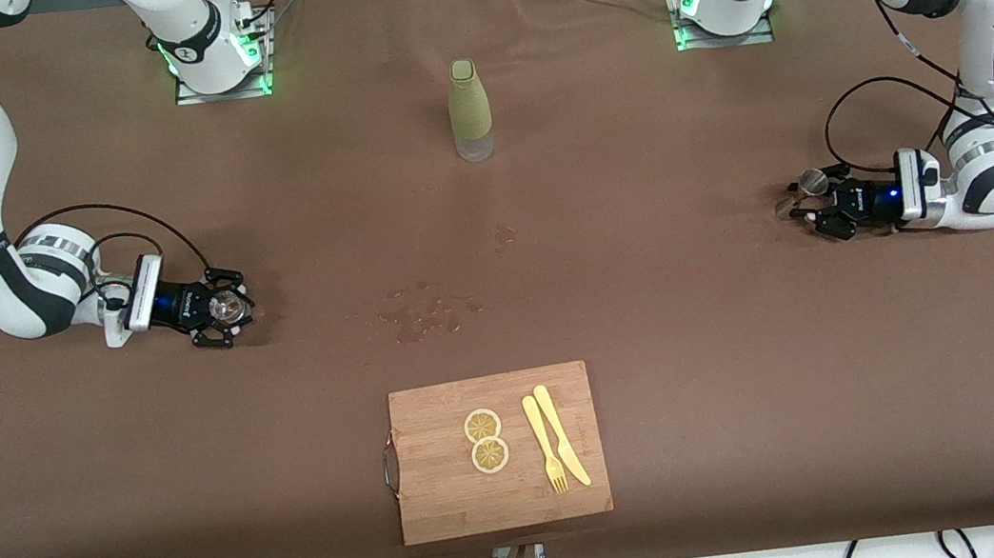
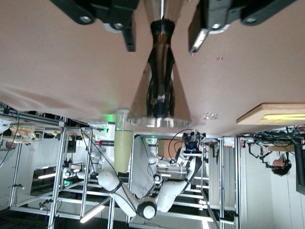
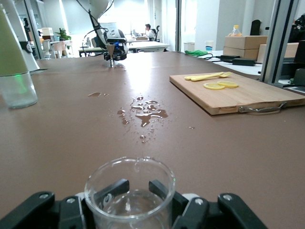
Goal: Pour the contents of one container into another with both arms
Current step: 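Lower the glass and the jigger onto the table with both grippers, then open both grippers to release the glass and jigger, then draw back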
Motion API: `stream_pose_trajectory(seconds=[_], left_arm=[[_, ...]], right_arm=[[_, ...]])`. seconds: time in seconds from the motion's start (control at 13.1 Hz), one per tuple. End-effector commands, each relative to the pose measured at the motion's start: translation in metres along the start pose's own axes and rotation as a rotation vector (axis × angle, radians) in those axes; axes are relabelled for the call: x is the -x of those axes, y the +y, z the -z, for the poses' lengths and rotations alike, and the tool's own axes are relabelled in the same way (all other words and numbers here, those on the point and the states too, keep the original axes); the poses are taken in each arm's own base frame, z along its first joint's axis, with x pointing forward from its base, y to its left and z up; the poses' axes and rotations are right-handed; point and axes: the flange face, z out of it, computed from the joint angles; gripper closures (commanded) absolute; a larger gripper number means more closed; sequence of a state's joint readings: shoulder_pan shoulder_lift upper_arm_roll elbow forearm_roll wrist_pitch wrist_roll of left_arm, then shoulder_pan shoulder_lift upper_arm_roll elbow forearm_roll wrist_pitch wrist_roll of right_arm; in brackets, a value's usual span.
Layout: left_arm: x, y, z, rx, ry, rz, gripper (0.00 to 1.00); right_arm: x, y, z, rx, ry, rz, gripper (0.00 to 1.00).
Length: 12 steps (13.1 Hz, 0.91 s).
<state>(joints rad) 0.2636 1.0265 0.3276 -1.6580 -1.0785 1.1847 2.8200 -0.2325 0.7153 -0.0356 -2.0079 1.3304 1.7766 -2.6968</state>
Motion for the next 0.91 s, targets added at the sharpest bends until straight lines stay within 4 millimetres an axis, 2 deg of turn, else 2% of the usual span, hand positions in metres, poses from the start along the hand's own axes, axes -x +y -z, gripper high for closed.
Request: stream_pose_trajectory(seconds=[0.0, 0.08, 0.23, 0.38, 0.46, 0.61, 0.84], left_arm=[[0.001, -0.009, 0.022, 0.045, -0.118, -0.163, 0.00], [-0.004, -0.011, 0.041, 0.069, -0.194, -0.087, 0.00], [-0.022, -0.023, 0.062, 0.132, -0.323, 0.109, 0.00], [-0.049, -0.036, 0.076, 0.131, -0.430, 0.291, 0.00], [-0.069, -0.044, 0.082, 0.129, -0.494, 0.377, 0.00], [-0.115, -0.056, 0.085, 0.115, -0.614, 0.561, 0.00], [-0.183, -0.077, 0.070, 0.060, -0.768, 0.762, 0.00]], right_arm=[[0.012, -0.005, 0.014, -0.037, -0.008, 0.034, 0.72], [0.016, -0.008, 0.017, -0.042, -0.016, 0.028, 0.71], [0.027, -0.014, 0.016, -0.047, -0.009, 0.007, 0.70], [0.030, -0.016, 0.014, -0.051, -0.006, 0.002, 0.68], [0.031, -0.017, 0.014, -0.052, -0.007, -0.001, 0.66], [0.030, -0.016, 0.016, -0.049, -0.007, -0.003, 0.47], [0.032, -0.016, 0.023, -0.041, -0.015, -0.007, 0.17]])
